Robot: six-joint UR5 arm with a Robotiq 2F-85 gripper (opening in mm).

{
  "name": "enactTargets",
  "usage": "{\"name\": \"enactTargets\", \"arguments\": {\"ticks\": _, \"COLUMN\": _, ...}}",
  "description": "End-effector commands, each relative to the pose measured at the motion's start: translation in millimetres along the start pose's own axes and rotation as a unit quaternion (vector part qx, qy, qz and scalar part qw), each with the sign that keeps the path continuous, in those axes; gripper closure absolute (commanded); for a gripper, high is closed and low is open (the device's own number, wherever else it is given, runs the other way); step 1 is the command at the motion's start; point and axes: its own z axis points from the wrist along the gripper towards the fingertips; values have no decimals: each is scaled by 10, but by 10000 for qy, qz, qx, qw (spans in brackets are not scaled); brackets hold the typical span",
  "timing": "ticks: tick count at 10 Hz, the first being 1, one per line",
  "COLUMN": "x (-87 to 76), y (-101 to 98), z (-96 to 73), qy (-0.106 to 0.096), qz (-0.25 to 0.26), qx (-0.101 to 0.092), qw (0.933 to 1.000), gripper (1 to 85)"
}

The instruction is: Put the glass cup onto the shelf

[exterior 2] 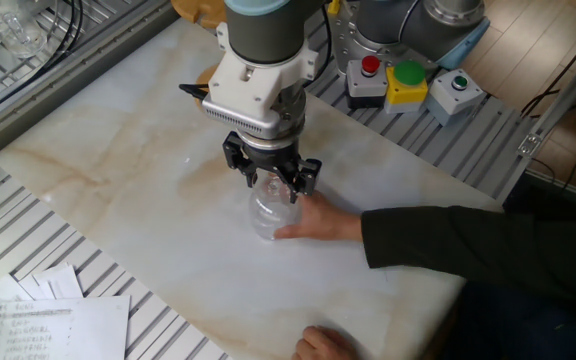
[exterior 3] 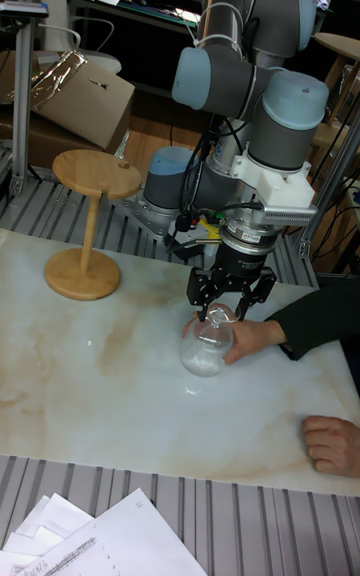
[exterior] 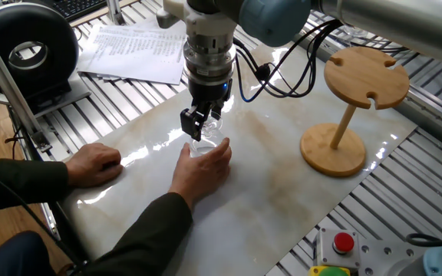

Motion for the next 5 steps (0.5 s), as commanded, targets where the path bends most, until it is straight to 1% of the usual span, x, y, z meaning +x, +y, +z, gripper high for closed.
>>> {"name": "enactTargets", "arguments": {"ticks": 1, "x": -12, "y": 9, "z": -10, "qy": -9, "qz": 41, "qx": -22, "qw": 10000, "gripper": 250}}
{"name": "enactTargets", "arguments": {"ticks": 5, "x": -5, "y": -16, "z": -17, "qy": 32, "qz": 17, "qx": 46, "qw": 10000, "gripper": 277}}
